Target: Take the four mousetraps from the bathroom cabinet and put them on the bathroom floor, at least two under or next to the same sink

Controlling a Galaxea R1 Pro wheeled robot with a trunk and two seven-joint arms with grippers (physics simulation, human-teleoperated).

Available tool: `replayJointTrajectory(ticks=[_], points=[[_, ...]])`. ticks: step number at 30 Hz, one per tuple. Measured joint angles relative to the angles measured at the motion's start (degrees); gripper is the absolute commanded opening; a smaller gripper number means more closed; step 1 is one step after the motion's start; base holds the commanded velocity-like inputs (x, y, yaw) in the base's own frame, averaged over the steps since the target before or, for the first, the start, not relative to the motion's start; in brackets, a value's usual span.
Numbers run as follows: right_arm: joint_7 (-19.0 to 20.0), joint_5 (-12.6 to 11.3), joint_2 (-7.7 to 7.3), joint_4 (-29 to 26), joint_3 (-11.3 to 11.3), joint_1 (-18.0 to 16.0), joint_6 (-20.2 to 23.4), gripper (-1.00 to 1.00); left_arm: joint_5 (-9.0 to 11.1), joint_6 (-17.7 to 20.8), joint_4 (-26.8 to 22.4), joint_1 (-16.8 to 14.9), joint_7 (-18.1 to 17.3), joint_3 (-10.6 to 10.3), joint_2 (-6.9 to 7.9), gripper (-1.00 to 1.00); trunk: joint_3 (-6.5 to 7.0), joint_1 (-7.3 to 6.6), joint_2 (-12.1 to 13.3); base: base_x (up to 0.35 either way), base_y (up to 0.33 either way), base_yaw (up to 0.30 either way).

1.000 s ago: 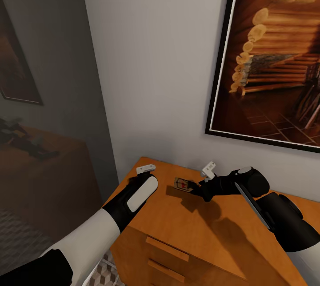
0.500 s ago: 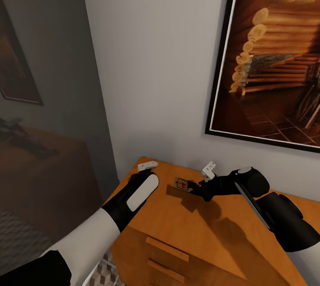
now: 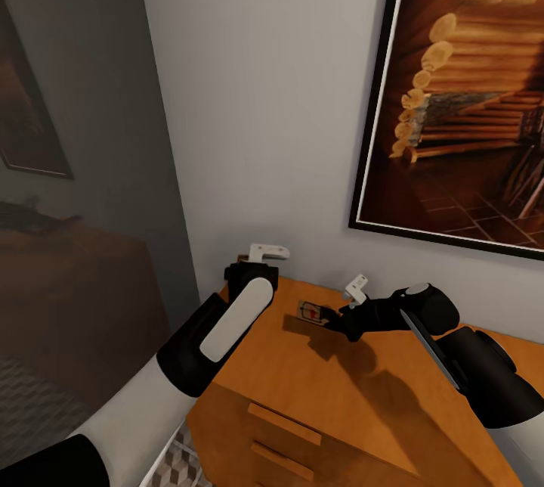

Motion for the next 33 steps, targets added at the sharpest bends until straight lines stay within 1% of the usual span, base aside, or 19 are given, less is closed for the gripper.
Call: replayJointTrajectory(ticks=[3, 8, 14, 18, 19, 21, 22, 23, 24, 25, 26, 27, 28, 29, 30, 32, 33], points=[[0.0, 0.0, -0.03, 0.1, 0.0, 0.0, 0.0, -1.0, 0.1, 1.0, -0.4, 0.0, -0.1, 0.0, 0.0, -1.0, 0.0, 0.0, 0.0, 0.0, 0.0, 0.0], [-0.1, 0.0, -0.03, 0.1, -0.2, 0.0, 0.0, -1.0, 0.5, 1.5, -0.3, 0.0, -0.3, 0.2, 0.0, -1.0, 0.0, 0.01, 0.0, -0.055, 0.0, 0.0], [-0.2, 0.0, 0.01, 0.2, -1.4, 0.0, 0.0, -1.0, 0.8, 1.6, -0.3, 0.0, -0.4, 0.1, 0.0, -1.0, 0.0, 0.03, 0.0, -0.279, 0.0, 0.0], [-1.1, 0.2, 0.02, 0.1, -2.8, 0.0, 0.0, -1.0, 2.0, 1.6, -0.2, 0.0, -0.4, 0.0, 0.03, -1.0, 0.0, 0.04, 0.0, -0.333, 0.0, 0.0], [-1.9, 0.6, 0.03, 0.1, -3.9, 0.0, -0.1, -1.0, 2.6, 1.5, -0.1, 0.0, -0.5, 0.0, 0.07, -1.0, 0.0, 0.04, 0.0, -0.34, 0.0, 0.0], [-3.0, 1.0, 0.18, 0.1, -5.4, 0.0, 0.0, -1.0, 3.3, 1.4, 0.0, 0.0, -0.6, 0.0, 0.09, -1.0, 0.0, 0.03, 0.0, -0.341, 0.0, 0.0], [-4.4, 1.7, 0.49, 0.0, -6.9, 0.0, -0.1, -1.0, 3.9, 1.3, 0.1, 0.0, -0.7, 0.0, 0.11, -1.0, 0.0, 0.03, 0.0, -0.342, 0.0, 0.0], [-5.1, 1.8, 0.71, 0.0, -7.6, 0.0, 0.0, -1.0, 4.3, 1.3, 0.1, 0.0, -0.8, 0.0, 0.12, -1.0, 0.0, 0.03, 0.0, -0.343, 0.0, 0.0], [-6.7, 2.5, 1.14, -0.1, -8.8, 0.0, 0.0, -1.0, 4.8, 1.2, 0.2, 0.0, -1.0, 0.0, 0.13, -1.0, 0.0, 0.04, 0.0, -0.344, 0.0, 0.0], [-7.6, 2.7, 1.36, -0.1, -9.3, 0.0, 0.0, -1.0, 5.0, 1.2, 0.2, 0.0, -1.0, 0.0, 0.13, -1.0, 0.0, 0.04, 0.0, -0.344, 0.0, 0.0], [-9.3, 3.2, 1.74, -0.1, -10.2, 0.0, 0.0, -1.0, 5.3, 1.1, 0.2, 0.0, -1.2, -0.1, 0.14, -1.0, 0.0, 0.04, 0.0, -0.344, 0.0, 0.0], [-10.2, 3.3, 1.92, -0.1, -10.6, 0.0, 0.1, -1.0, 5.4, 1.1, 0.2, 0.0, -1.2, -0.1, 0.14, -1.0, 0.0, 0.04, 0.0, -0.344, 0.0, 0.0], [-12.2, 3.7, 2.22, -0.1, -11.3, 0.0, 0.0, -1.0, 5.6, 1.1, 0.3, 0.0, -1.4, -0.1, 0.14, -1.0, 0.0, 0.04, 0.0, -0.344, 0.0, 0.0], [-13.3, 3.8, 2.35, -0.1, -11.7, 0.0, 0.1, -1.0, 5.6, 1.1, 0.3, 0.0, -1.5, -0.1, 0.16, -1.0, 0.0, 0.04, 0.0, -0.344, 0.0, 0.0], [-15.5, 4.2, 2.54, -0.2, -12.7, 0.0, 0.0, -1.0, 5.7, 1.1, 0.3, 0.0, -1.8, -0.1, 0.19, -1.0, 0.0, 0.04, 0.0, -0.344, 0.0, 0.0], [-17.9, 4.2, 2.81, -0.1, -13.9, 0.0, 0.1, -1.0, 5.7, 1.1, 0.3, 0.0, -2.1, -0.1, 0.22, -1.0, 0.0, 0.04, 0.0, -0.344, 0.0, 0.0], [-20.5, 4.4, 3.27, -0.1, -15.1, 0.0, 0.0, -1.0, 5.8, 1.1, 0.5, 0.0, -2.5, -0.1, 0.33, -1.0, 0.0, 0.04, 0.0, -0.344, 0.0, 0.0]])
